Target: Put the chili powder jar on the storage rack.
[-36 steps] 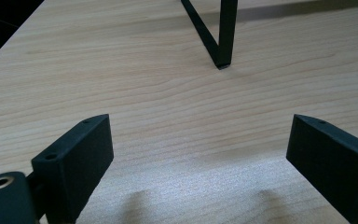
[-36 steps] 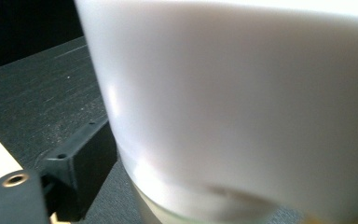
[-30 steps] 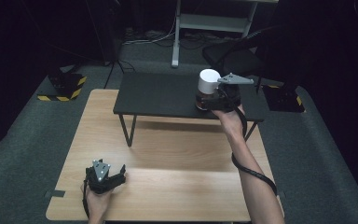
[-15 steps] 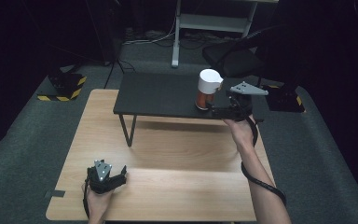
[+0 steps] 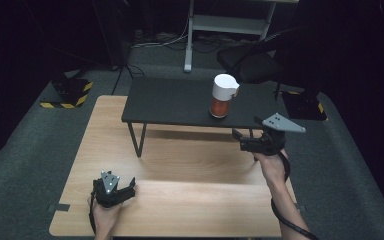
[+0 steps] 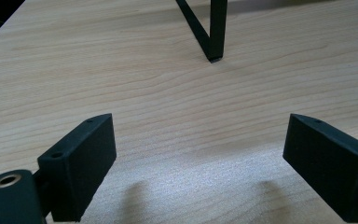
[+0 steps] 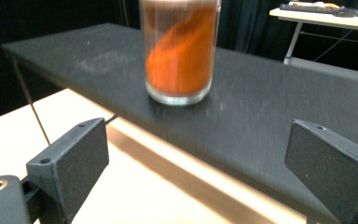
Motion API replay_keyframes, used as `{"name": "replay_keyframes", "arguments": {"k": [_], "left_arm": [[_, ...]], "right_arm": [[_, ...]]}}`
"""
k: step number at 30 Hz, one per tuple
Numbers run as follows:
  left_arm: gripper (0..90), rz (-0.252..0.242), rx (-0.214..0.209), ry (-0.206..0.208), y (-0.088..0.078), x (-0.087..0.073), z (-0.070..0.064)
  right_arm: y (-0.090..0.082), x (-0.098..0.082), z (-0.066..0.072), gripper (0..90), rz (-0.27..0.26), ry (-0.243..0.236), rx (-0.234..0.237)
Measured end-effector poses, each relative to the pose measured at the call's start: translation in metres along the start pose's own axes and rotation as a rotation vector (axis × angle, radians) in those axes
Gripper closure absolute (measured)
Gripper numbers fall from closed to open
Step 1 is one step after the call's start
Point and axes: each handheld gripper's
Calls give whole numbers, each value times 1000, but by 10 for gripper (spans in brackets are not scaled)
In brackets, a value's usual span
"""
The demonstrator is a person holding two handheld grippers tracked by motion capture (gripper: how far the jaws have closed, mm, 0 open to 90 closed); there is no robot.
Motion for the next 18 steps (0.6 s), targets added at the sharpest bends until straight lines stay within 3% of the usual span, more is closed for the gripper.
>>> {"name": "replay_keyframes", "arguments": {"k": [13, 18], "left_arm": [[106, 0, -27, -36, -1, 0, 6], [101, -6, -39, -58, -1, -1, 9]], "right_arm": [[-33, -70, 16, 61, 57, 10, -54], [-37, -110, 20, 61, 112, 83, -113]]}}
Point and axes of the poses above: each handheld gripper's, and its own axes: y roughly forward along the jaws, x roughly out of its top, z roughly to its left, and after that the axes turned 2 degrees about -y, right-handed
